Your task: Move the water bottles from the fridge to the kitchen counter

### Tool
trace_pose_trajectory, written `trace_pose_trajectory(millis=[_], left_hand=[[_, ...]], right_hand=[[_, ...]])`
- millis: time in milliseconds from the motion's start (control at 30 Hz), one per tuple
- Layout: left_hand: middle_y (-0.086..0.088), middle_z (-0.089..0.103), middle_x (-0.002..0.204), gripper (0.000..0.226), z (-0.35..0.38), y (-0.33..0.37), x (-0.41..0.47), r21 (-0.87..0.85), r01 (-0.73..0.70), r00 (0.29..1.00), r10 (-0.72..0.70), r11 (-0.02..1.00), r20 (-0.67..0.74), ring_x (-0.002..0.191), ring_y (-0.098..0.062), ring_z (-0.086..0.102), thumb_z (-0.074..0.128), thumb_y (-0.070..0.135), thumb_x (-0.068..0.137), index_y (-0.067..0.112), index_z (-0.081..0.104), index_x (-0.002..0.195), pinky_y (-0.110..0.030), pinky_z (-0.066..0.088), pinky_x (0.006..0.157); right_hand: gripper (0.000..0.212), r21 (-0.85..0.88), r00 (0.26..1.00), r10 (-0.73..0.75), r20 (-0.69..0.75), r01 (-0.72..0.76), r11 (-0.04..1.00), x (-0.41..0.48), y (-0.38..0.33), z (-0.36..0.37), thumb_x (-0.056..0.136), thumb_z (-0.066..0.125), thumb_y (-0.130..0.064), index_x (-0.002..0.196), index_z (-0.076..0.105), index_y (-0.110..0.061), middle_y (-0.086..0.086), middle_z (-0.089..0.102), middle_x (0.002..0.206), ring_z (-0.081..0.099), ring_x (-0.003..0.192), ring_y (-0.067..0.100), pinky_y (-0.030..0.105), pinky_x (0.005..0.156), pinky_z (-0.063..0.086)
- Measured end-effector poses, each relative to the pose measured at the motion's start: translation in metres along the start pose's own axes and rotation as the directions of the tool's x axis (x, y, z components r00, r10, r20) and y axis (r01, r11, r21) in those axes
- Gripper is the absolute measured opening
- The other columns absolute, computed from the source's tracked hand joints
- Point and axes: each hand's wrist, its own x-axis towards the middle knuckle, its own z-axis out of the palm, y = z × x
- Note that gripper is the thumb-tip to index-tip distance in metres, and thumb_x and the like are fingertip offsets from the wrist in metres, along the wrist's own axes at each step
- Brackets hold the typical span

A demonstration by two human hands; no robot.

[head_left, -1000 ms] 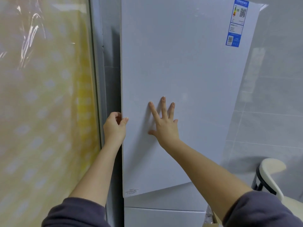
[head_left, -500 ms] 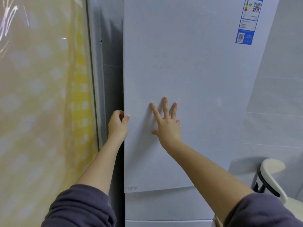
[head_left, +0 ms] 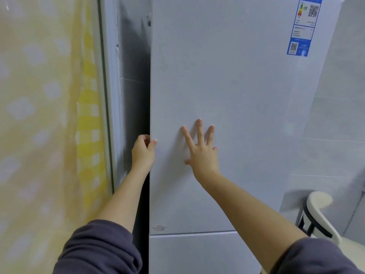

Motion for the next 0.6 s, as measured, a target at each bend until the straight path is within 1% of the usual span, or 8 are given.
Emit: trace_pose_trajectory(millis=[167, 267, 333, 400, 467, 533, 600], left_hand=[[-0.003, 0.06, 0.11, 0.026, 0.003, -0.004, 0.003, -0.016, -0.024, 0.999, 0.024, 1.0, -0.022, 0.1, -0.02, 0.057, 0.053, 0.024, 0.099, 0.011, 0.053, 0.121, -0.031, 0.045, 0.086], [-0.003, 0.061, 0.108, 0.023, 0.004, -0.005, 0.0, -0.036, -0.039, 0.997, 0.036, 0.999, -0.067, 0.098, -0.021, 0.058, 0.055, 0.024, 0.098, 0.011, 0.055, 0.117, -0.029, 0.044, 0.082], [-0.001, 0.061, 0.106, 0.023, 0.004, -0.005, -0.004, -0.06, -0.049, 0.994, 0.043, 0.997, -0.096, 0.099, -0.022, 0.06, 0.059, 0.024, 0.096, 0.012, 0.055, 0.115, -0.027, 0.044, 0.08], [-0.003, 0.059, 0.113, 0.034, 0.005, -0.005, -0.01, -0.067, -0.062, 0.992, 0.054, 0.996, -0.11, 0.103, -0.022, 0.059, 0.066, 0.022, 0.091, 0.012, 0.053, 0.121, -0.029, 0.048, 0.082], [-0.005, 0.05, 0.127, 0.054, 0.008, -0.006, -0.018, -0.04, -0.097, 0.987, 0.091, 0.994, -0.129, 0.11, -0.019, 0.054, 0.072, 0.022, 0.086, 0.013, 0.046, 0.132, -0.03, 0.048, 0.09], [-0.005, 0.043, 0.135, 0.065, 0.011, -0.002, -0.031, 0.025, -0.184, 0.967, 0.185, 0.983, -0.175, 0.12, -0.019, 0.046, 0.076, 0.023, 0.082, 0.013, 0.041, 0.136, -0.027, 0.042, 0.093], [-0.008, 0.041, 0.137, 0.069, 0.016, 0.002, -0.046, 0.095, -0.301, 0.927, 0.314, 0.949, -0.204, 0.125, -0.022, 0.041, 0.079, 0.022, 0.08, 0.011, 0.04, 0.136, -0.029, 0.04, 0.096]], right_hand=[[0.115, -0.024, 1.0, 0.001, 0.011, -0.001, 1.0, 0.003, 0.0, 0.005, 0.087, 0.069, -0.043, 0.147, -0.029, -0.038, 0.011, -0.031, 0.158, -0.011, 0.146, 0.049, 0.054, 0.096, 0.051], [0.114, -0.028, 1.0, 0.003, 0.018, -0.003, 1.0, 0.002, 0.0, 0.004, 0.087, 0.07, -0.042, 0.148, -0.027, -0.038, 0.011, -0.031, 0.158, -0.012, 0.146, 0.049, 0.053, 0.095, 0.051], [0.114, -0.018, 0.999, -0.015, 0.036, 0.016, 1.0, 0.001, 0.002, 0.004, 0.087, 0.07, -0.04, 0.149, -0.026, -0.039, 0.009, -0.035, 0.157, -0.014, 0.146, 0.048, 0.052, 0.1, 0.047], [0.111, 0.003, 0.997, -0.057, 0.057, 0.057, 0.998, -0.003, 0.008, 0.005, 0.088, 0.068, -0.043, 0.149, -0.025, -0.04, 0.004, -0.042, 0.152, -0.018, 0.146, 0.045, 0.053, 0.109, 0.039], [0.11, -0.02, 0.994, -0.072, 0.084, 0.074, 0.997, -0.013, 0.021, 0.007, 0.089, 0.064, -0.048, 0.146, -0.029, -0.038, 0.001, -0.047, 0.147, -0.021, 0.147, 0.041, 0.055, 0.115, 0.028], [0.111, -0.055, 0.993, -0.071, 0.091, 0.076, 0.996, -0.03, 0.034, 0.009, 0.09, 0.061, -0.051, 0.142, -0.036, -0.039, 0.0, -0.049, 0.146, -0.023, 0.147, 0.039, 0.058, 0.118, 0.019], [0.112, -0.078, 0.991, -0.039, 0.125, 0.049, 0.996, -0.049, 0.054, 0.01, 0.09, 0.06, -0.054, 0.138, -0.04, -0.039, 0.001, -0.049, 0.146, -0.023, 0.147, 0.039, 0.06, 0.117, 0.017]])
